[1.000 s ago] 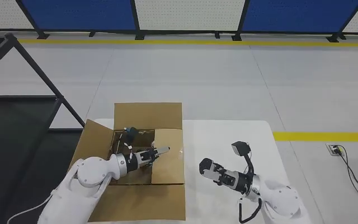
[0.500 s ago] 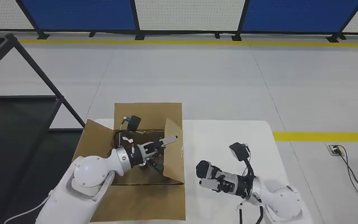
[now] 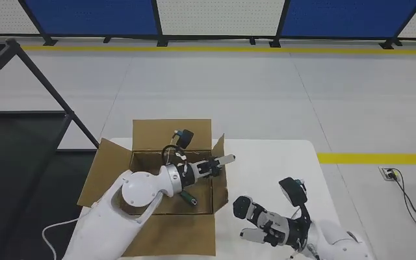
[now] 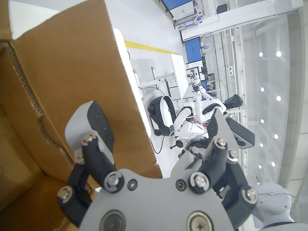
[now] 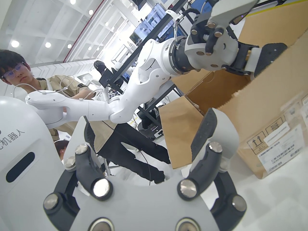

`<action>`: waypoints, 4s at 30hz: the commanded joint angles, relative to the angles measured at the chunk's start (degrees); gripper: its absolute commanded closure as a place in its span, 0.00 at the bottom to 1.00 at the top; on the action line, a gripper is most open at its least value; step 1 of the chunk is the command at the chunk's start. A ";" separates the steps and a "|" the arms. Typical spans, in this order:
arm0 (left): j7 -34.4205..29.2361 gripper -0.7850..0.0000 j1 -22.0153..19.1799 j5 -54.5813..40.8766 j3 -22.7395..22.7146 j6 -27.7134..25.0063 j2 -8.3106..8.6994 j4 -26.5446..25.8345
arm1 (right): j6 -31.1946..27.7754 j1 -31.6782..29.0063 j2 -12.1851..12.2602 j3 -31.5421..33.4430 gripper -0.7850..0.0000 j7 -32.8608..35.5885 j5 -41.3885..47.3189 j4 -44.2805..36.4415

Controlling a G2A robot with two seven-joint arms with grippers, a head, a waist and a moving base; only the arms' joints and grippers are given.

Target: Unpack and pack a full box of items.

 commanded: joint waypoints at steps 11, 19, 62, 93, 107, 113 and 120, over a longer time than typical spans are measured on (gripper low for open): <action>0.38 0.00 -2.32 -0.61 1.40 -1.41 -1.79 4.01 | 10.02 6.28 0.13 -6.01 0.00 -7.37 -11.77 4.31; 1.91 0.00 4.62 -0.10 -9.55 -3.36 0.59 -2.94 | 15.04 7.30 0.49 -6.79 0.00 -10.49 -15.64 6.09; -0.34 0.00 66.03 -16.10 -79.43 -20.41 4.23 -26.30 | 30.10 30.82 -3.18 -29.99 0.00 -16.94 -18.76 15.96; -2.45 0.00 64.82 -15.90 -80.10 -19.81 4.32 -25.80 | 39.84 28.64 -3.12 -31.15 0.00 -20.45 -41.71 14.79; -1.75 0.00 64.14 -14.90 -78.54 -19.45 4.27 -24.81 | 40.19 43.66 -9.47 -45.49 0.00 -19.19 -42.73 21.62; -1.57 0.00 64.06 -15.20 -78.20 -19.43 4.20 -24.57 | 41.45 50.44 -13.46 -50.73 0.00 -18.74 -41.67 29.59; -1.50 0.00 64.22 -15.68 -78.50 -19.70 4.10 -24.14 | 40.61 54.59 -18.23 -54.56 0.00 -20.66 -38.00 44.99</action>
